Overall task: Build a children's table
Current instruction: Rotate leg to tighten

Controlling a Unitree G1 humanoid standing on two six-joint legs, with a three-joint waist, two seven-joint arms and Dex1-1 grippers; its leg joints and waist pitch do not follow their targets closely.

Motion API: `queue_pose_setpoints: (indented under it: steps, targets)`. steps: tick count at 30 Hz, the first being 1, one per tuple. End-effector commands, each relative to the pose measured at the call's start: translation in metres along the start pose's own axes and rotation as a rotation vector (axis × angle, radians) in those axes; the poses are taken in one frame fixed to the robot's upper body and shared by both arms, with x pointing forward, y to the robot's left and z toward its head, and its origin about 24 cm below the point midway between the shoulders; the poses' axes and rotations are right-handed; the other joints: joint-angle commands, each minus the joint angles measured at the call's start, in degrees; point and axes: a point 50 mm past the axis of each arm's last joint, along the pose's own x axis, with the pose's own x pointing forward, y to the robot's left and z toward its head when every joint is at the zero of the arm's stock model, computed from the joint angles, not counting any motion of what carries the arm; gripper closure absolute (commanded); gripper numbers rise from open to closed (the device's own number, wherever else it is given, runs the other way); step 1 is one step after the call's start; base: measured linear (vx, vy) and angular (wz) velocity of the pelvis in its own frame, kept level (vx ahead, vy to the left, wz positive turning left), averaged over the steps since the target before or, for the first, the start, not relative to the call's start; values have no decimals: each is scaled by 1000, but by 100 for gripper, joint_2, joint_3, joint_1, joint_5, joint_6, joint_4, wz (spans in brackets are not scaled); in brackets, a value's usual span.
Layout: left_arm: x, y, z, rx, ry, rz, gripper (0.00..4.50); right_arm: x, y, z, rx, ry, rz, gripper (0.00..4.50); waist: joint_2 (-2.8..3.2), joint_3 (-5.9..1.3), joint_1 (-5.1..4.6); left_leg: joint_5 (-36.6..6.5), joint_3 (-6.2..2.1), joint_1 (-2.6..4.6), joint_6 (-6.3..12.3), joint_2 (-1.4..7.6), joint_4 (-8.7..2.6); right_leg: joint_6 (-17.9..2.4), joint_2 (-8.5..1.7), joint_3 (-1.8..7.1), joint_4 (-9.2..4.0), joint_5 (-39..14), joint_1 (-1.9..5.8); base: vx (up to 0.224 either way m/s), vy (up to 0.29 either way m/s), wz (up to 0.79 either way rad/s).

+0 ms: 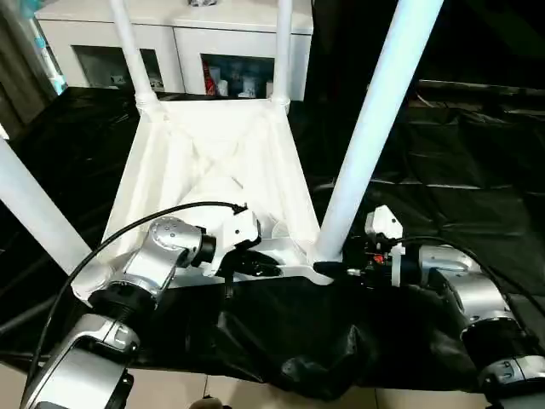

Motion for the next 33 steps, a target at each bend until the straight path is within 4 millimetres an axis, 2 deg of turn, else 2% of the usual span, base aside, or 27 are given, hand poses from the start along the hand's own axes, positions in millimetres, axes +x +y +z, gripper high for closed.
queue_pose_setpoints:
  steps: [1,2,3,5,6,9,10,11,12,14,15,17,19,20,21,23,24,25,27,28,29,33]
  targets:
    - [9,7,2,-21,-14,105,450,12,2,-12,3,51,-84,176,-68,-330,-20,-798,-151,71,359,327,-349,-1024,-601,372,-463,-1137,229,0,0,0]
    - [11,10,4,-32,-24,138,450,16,-2,-16,18,53,-184,176,-65,-305,-43,-976,-157,88,260,319,-366,-960,-622,372,-517,-1527,215,0,0,0]
    - [13,11,6,-40,-31,158,450,18,-4,-18,30,53,-248,177,-80,-294,-66,-1110,-176,90,150,308,-381,-857,-635,367,-550,-1922,232,0,0,0]
    - [21,16,12,-51,-49,207,450,25,-10,-25,127,34,-443,177,-72,-280,-110,-1218,-192,98,94,309,-409,-790,-621,361,-578,-2166,215,0,0,0]
    - [26,17,16,-49,-54,234,450,29,-10,-30,183,33,-521,177,-60,-266,-177,-1531,-208,146,-16,305,-416,-705,-626,364,-636,-2575,184,0,0,0]
    - [39,19,25,-51,-71,278,450,42,-7,-36,262,31,-648,177,-53,-261,-184,-1580,-214,162,-34,309,-431,-638,-635,380,-662,-2641,162,0,0,0]
    - [43,20,28,-54,-77,289,450,47,-6,-37,286,26,-682,177,-25,-253,-194,-1689,-210,186,-50,303,-432,-618,-634,385,-694,-2721,147,0,0,0]
    - [51,19,33,-58,-90,298,450,59,-2,-35,317,6,-720,177,-23,-255,-197,-1714,-215,188,-50,296,-429,-613,-641,384,-693,-2747,152,0,0,0]
    - [54,18,34,-59,-93,298,450,64,0,-33,304,2,-716,177,-7,-260,-207,-1803,-236,204,-79,313,-447,-610,-641,384,-686,-2754,142,0,0,0]
    - [61,16,38,-51,-101,285,450,80,9,-23,235,-23,-656,177,-25,-272,-205,-1697,-220,180,-53,306,-442,-633,-639,401,-671,-2534,158,0,0,0]
    - [63,15,39,-47,-103,278,450,85,12,-19,208,-33,-638,122,-25,-275,-195,-1661,-213,178,-27,304,-439,-638,-644,409,-671,-2464,159,0,0,0]
    - [63,13,39,-42,-107,264,450,86,12,-13,157,-53,-621,108,-24,-284,-184,-1525,-205,158,42,307,-440,-691,-637,417,-637,-2220,177,0,0,0]
    - [61,12,36,-40,-107,253,450,81,8,-8,96,-63,-612,90,-27,-291,-169,-1382,-193,135,91,302,-434,-743,-633,411,-611,-2001,200,0,0,0]
    - [58,12,34,-36,-107,239,450,76,6,-6,83,-80,-563,90,-54,-291,-162,-1357,-187,133,130,299,-433,-758,-629,413,-605,-1942,208,0,0,0]
    - [56,11,32,-35,-106,228,450,72,5,-5,85,-92,-525,68,-45,-294,-149,-1317,-184,121,192,296,-421,-771,-632,413,-595,-1879,227,0,0,0]
    - [55,11,31,-35,-104,224,450,68,4,-4,83,-98,-501,68,-44,-295,-142,-1272,-179,117,242,303,-418,-797,-626,416,-585,-1774,229,0,0,0]
    - [47,11,26,-27,-100,202,450,49,-1,-2,16,-81,-393,68,-52,-308,-127,-1169,-178,104,299,306,-410,-850,-622,407,-563,-1572,256,0,0,0]
    - [46,11,25,-26,-99,197,450,45,-2,-2,5,-75,-378,68,-51,-317,-107,-1077,-165,104,371,307,-392,-893,-609,408,-543,-1370,257,0,0,0]
    - [44,11,24,-22,-98,187,450,41,-3,-1,0,-71,-354,68,-56,-314,-101,-1007,-159,82,430,298,-389,-925,-617,402,-538,-1310,269,0,0,0]
    - [40,10,21,-15,-89,164,450,29,-4,0,-17,-58,-287,68,-63,-316,-105,-977,-156,71,443,288,-382,-925,-609,396,-532,-1299,282,0,0,0]
    - [39,10,21,-14,-89,162,450,28,-4,1,-18,-57,-282,68,-65,-318,-93,-949,-162,71,454,294,-382,-918,-613,392,-535,-1297,291,0,0,0]
    - [28,5,14,5,-76,71,450,2,-6,4,-46,-17,-127,68,-61,-341,-63,-769,-150,43,591,317,-349,-984,-588,372,-482,-987,292,0,0,0]
